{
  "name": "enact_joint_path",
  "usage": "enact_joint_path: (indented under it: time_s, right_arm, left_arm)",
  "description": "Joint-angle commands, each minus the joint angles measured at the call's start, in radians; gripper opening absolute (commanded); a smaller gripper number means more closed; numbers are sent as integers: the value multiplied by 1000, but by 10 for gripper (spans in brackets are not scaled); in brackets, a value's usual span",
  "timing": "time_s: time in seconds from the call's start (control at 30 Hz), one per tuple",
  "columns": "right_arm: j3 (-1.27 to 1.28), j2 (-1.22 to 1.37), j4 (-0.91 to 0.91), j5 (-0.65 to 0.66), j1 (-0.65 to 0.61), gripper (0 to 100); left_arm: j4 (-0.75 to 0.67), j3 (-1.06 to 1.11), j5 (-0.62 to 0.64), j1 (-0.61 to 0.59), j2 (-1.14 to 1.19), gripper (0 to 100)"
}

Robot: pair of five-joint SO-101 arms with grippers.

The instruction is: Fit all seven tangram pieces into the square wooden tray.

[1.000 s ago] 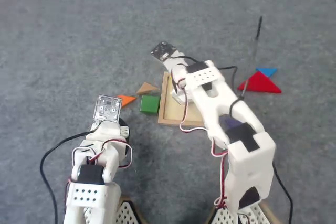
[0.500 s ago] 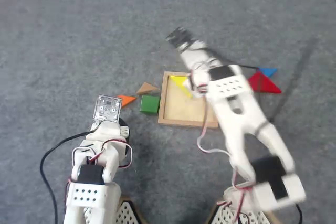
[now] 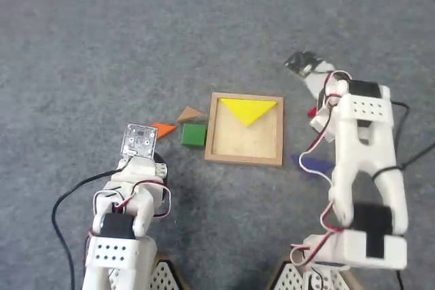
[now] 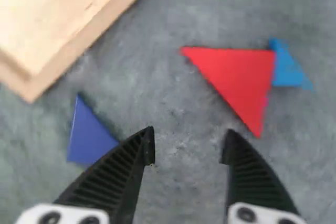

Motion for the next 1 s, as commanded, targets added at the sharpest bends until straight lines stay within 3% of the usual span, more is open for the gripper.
enact_joint_path:
  time_s: [0.0,0.6,0.97]
  right_arm:
    - [-114,58,25,175,10,281]
    - [-690,664,128,279,41,281]
    - [-798,733,130,247,99,284]
  left_arm:
    - [0,-18,6,-3,-12,14]
    - [0,-18,6,-3,-12,14]
    - [0,-18,6,-3,-12,14]
